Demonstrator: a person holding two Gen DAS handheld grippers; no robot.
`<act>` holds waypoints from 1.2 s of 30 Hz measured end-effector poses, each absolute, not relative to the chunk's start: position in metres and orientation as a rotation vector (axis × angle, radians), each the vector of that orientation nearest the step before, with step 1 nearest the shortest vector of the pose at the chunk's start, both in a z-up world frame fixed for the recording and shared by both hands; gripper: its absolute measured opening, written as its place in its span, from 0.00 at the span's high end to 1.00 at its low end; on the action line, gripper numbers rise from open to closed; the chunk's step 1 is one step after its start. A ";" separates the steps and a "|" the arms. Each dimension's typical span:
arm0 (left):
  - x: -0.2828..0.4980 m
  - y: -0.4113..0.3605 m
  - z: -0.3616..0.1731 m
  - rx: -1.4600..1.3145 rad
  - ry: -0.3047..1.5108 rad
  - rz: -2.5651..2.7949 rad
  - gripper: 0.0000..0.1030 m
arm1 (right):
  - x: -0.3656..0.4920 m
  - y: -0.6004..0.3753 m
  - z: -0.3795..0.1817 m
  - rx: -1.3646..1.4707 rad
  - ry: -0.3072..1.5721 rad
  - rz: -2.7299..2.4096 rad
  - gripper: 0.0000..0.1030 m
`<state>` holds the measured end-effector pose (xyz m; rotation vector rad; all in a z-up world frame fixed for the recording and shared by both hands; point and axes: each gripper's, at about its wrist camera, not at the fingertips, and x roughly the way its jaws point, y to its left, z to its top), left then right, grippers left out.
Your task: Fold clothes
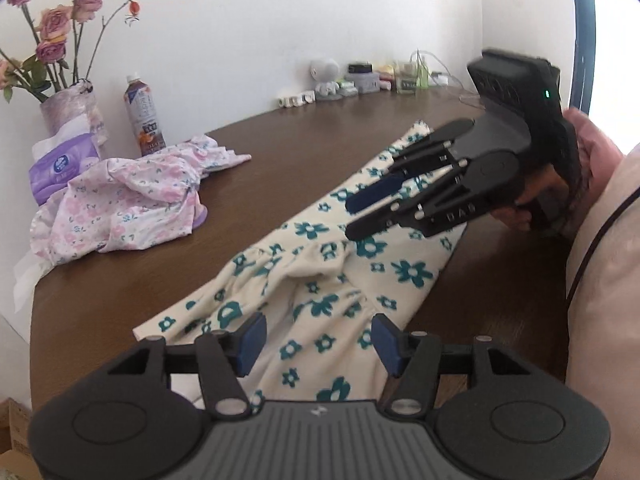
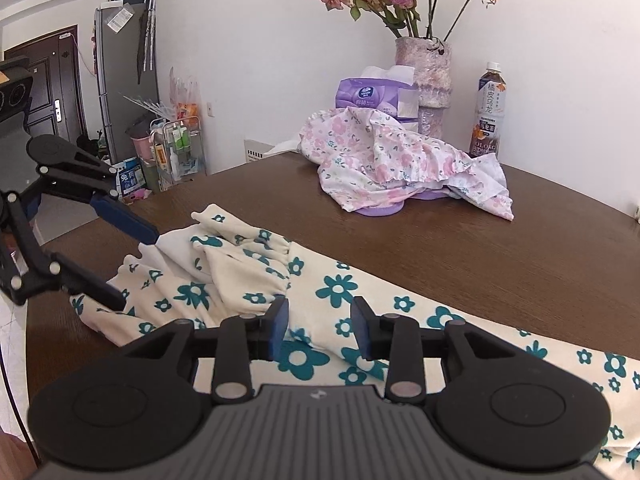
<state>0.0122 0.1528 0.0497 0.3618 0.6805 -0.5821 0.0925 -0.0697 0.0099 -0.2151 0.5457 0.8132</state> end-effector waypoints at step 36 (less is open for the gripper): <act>0.019 0.228 0.024 0.244 0.778 -0.327 0.70 | 0.084 -0.052 -0.011 -0.272 0.591 0.854 0.57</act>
